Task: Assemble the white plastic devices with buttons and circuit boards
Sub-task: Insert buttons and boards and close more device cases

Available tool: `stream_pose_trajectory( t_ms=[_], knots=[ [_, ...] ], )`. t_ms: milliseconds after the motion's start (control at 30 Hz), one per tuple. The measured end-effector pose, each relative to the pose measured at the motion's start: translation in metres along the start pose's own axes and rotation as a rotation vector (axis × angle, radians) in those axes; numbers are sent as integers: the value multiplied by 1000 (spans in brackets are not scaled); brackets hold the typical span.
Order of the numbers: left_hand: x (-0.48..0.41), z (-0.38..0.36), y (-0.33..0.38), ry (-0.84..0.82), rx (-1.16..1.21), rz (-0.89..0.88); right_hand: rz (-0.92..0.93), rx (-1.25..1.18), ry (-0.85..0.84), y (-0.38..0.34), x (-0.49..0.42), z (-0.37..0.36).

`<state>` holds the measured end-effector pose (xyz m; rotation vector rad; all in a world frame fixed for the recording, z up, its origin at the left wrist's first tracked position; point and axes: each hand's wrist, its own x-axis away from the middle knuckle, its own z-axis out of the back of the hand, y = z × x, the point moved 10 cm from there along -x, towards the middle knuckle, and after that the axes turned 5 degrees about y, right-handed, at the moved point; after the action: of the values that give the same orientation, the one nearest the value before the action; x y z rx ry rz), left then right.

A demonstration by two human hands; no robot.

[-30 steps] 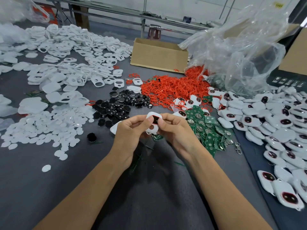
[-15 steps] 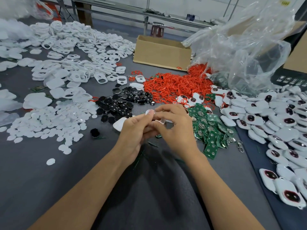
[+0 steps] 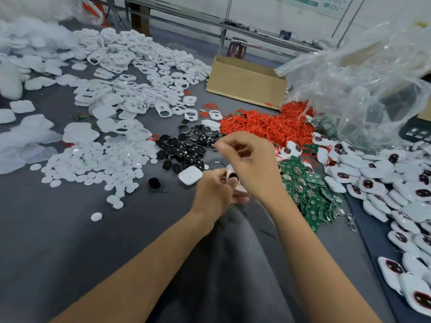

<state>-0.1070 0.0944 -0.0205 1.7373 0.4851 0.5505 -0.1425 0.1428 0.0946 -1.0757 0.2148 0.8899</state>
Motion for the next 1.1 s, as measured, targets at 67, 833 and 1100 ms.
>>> stream_pose_trajectory(
  t_ms=[67, 833, 1100],
  knots=[
    [3, 1, 9, 10, -37, -81, 57, 193, -246, -17, -11, -43],
    [-1, -5, -7, -53, 39, -5, -109, 446, -342, 37, -31, -60],
    [-4, -1, -8, -20, 87, 22, -210, 38, 43, 50, 23, 37]
  ],
)
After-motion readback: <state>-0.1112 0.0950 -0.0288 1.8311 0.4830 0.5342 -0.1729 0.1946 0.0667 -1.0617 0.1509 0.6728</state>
